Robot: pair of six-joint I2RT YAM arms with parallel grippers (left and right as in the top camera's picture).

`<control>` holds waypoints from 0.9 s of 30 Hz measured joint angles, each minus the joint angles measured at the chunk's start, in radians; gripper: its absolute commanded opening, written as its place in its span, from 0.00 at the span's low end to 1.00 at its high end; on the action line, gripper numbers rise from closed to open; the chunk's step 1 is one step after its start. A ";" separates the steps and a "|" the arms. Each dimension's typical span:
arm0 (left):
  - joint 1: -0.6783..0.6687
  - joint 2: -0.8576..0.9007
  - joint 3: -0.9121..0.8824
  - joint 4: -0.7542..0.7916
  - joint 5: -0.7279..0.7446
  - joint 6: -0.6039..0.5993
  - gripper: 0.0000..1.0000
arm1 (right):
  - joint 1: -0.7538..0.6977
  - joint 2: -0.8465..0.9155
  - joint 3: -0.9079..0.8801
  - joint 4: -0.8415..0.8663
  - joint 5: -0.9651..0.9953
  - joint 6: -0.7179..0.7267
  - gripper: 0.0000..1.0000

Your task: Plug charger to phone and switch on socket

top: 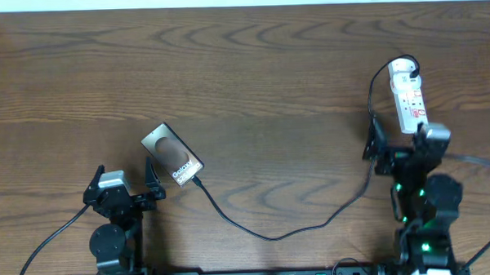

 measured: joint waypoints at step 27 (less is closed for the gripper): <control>0.000 0.000 0.000 0.000 0.000 0.000 0.98 | 0.039 -0.533 -0.214 -0.240 0.208 -0.088 0.99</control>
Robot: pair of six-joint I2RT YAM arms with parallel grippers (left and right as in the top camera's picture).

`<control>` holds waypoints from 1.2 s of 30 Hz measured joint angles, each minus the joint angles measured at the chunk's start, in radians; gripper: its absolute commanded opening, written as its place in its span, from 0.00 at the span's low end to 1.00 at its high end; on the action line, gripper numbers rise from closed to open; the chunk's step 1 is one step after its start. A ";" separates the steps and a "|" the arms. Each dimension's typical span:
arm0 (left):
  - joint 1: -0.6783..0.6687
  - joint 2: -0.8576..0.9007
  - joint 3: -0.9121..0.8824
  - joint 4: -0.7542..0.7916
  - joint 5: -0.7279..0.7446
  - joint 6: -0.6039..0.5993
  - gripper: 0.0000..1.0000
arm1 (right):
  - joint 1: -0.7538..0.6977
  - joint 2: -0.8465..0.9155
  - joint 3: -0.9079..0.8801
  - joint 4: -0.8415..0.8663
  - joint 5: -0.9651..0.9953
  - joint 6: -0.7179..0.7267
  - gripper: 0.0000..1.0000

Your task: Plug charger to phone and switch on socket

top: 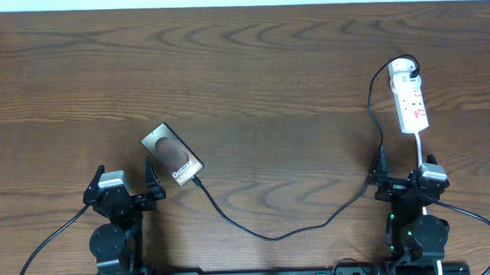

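The phone [172, 153] lies face down at the left middle of the table. A black charger cable [265, 233] is plugged into the phone's near right end and runs right, up to the white power strip [410, 101]. A black plug [406, 65] sits in the strip's far end. My left gripper [124, 187] stands open just near and left of the phone, with nothing in it. My right gripper [407, 182] is open near the table's front edge, well short of the strip. The strip's switch is too small to read.
The cable loops across the table's near middle between the two arms and rises past the right gripper's left finger [380, 182]. The strip's own white lead [425, 152] runs down toward the right arm.
My right gripper was at the near end of the power strip and now sits drawn back toward the table's front edge, clear of the strip. Left arm, phone and cable are unchanged.
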 measured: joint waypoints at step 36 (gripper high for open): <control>0.000 0.000 0.000 0.000 0.000 0.000 0.98 | 0.000 0.000 0.000 0.000 0.001 -0.123 0.99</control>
